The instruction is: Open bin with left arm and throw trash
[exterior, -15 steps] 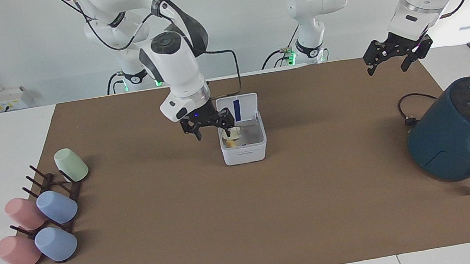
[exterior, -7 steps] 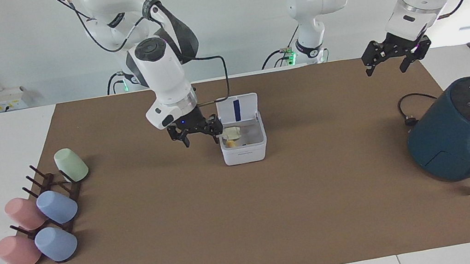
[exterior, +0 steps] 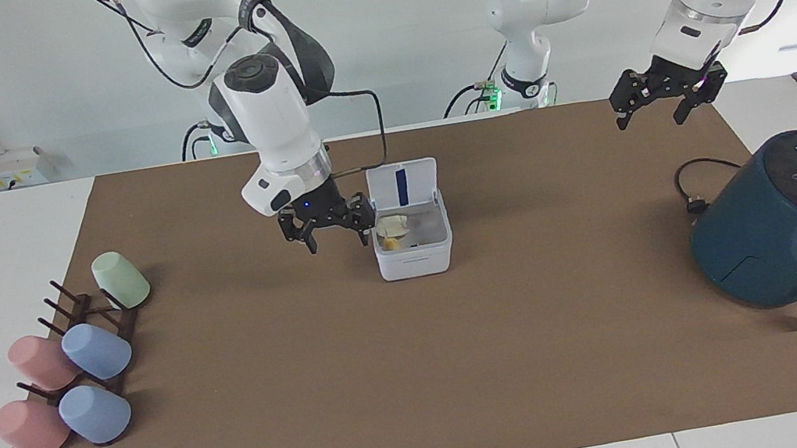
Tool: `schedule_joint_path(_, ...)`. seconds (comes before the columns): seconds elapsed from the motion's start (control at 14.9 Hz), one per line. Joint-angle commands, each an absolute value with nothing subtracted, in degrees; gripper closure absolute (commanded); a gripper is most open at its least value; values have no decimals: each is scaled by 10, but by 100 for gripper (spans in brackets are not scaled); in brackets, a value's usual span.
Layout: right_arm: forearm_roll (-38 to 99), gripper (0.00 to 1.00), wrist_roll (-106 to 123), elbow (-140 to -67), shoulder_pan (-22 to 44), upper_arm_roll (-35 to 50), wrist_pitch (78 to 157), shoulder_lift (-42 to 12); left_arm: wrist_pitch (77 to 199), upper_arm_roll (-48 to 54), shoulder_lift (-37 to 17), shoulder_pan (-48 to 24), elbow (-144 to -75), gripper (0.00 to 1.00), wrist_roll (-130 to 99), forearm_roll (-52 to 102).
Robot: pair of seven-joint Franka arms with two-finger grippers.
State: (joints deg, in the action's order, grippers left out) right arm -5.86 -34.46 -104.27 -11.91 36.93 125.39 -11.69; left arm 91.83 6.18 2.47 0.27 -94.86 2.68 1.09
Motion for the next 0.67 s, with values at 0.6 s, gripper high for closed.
schedule_joint_path(0.6, -57, 0, -100, -1034, -18, 58, 1127, -20, 926, 54, 29, 1, -956, 0, 33, 18)
